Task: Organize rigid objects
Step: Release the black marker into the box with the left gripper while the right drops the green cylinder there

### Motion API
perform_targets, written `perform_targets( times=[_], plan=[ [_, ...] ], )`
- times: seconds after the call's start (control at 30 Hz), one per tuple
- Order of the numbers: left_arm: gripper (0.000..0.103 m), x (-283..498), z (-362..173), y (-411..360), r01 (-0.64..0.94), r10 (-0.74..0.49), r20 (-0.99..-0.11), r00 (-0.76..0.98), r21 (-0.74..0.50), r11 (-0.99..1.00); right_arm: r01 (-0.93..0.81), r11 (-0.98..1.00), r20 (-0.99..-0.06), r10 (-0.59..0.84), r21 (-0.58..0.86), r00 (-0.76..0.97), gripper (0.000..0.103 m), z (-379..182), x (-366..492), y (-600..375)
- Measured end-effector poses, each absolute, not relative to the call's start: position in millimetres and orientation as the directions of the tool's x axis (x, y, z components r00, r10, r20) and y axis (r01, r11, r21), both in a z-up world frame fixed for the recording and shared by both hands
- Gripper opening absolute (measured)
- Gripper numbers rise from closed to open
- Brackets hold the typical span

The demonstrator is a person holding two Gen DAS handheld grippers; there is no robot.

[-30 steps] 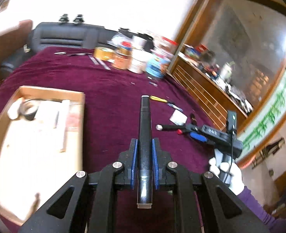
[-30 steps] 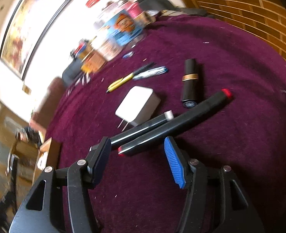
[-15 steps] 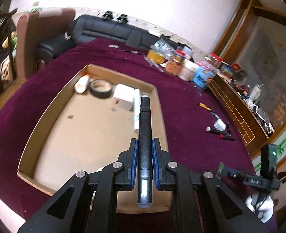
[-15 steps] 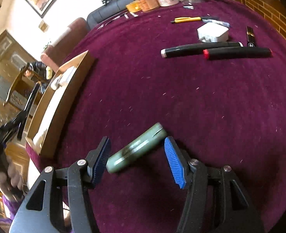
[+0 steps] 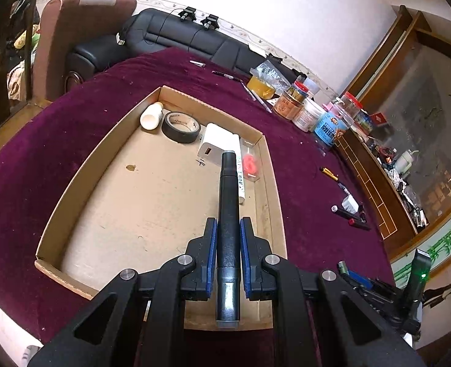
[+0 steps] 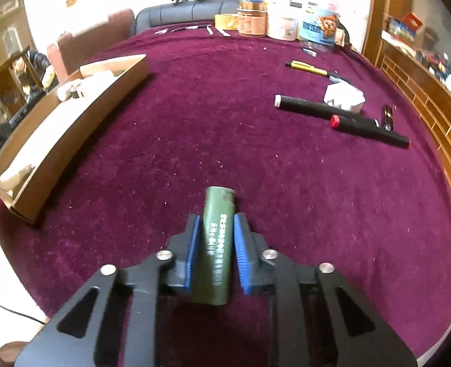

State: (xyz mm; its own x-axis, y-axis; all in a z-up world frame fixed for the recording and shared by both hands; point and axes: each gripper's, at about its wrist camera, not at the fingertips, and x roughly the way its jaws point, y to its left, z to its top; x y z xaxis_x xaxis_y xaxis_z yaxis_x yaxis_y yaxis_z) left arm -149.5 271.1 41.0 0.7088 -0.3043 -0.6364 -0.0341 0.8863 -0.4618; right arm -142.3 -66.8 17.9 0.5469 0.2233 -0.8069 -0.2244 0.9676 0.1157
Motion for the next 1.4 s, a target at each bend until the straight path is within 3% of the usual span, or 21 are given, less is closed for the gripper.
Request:
perform_targets(
  times=[0.4,0.5,0.73,1.0,1.1,1.17,1.3,1.4],
  plan=[
    [0.012,-132.7,47.7,292.2,-0.096,-0.247,-0.688,0.683,-0.419,0.903,-0.343,0.797,-0.663,0.604,0.497,0.442,0.015,58.0,-108.1,-39.1],
    [0.012,-115.5,49.4,298.1,-0.113,-0.216,-0.717,0.663,-0.381,0.918,-0.416,0.765,-0.648,0.640,0.491,0.412,0.011,72.6,-95.8,-4.3],
    [0.012,-71.8,33.3,314.8,-0.162,-0.174,-0.789,0.590,-0.326,0.931,-0.519,0.714,-0.644,0.679,0.470,0.352,0.010,87.9,-83.6,62.0],
    [0.011,-42.3,12.1,327.2,-0.200,-0.176,-0.838,0.516,-0.318,0.927,-0.517,0.704,-0.744,0.644,0.486,0.178,0.011,45.1,-26.3,145.9],
    [0.016,-48.6,15.9,334.0,-0.191,-0.208,-0.810,0.549,-0.364,0.912,-0.516,0.717,-0.767,0.620,0.468,0.167,0.011,34.0,-8.3,171.7],
    [0.032,-57.8,22.7,336.9,-0.180,-0.211,-0.789,0.577,-0.375,0.909,-0.515,0.729,-0.786,0.598,0.452,0.157,0.011,29.2,4.8,187.1],
    [0.040,-79.3,41.5,339.7,-0.162,-0.182,-0.750,0.636,-0.360,0.919,-0.514,0.767,-0.816,0.542,0.384,0.200,0.012,26.0,16.8,198.2],
    [0.053,-97.4,54.6,340.7,-0.166,-0.149,-0.718,0.680,-0.348,0.923,-0.515,0.764,-0.794,0.562,0.390,0.233,0.013,35.1,12.7,185.5]
  ],
)
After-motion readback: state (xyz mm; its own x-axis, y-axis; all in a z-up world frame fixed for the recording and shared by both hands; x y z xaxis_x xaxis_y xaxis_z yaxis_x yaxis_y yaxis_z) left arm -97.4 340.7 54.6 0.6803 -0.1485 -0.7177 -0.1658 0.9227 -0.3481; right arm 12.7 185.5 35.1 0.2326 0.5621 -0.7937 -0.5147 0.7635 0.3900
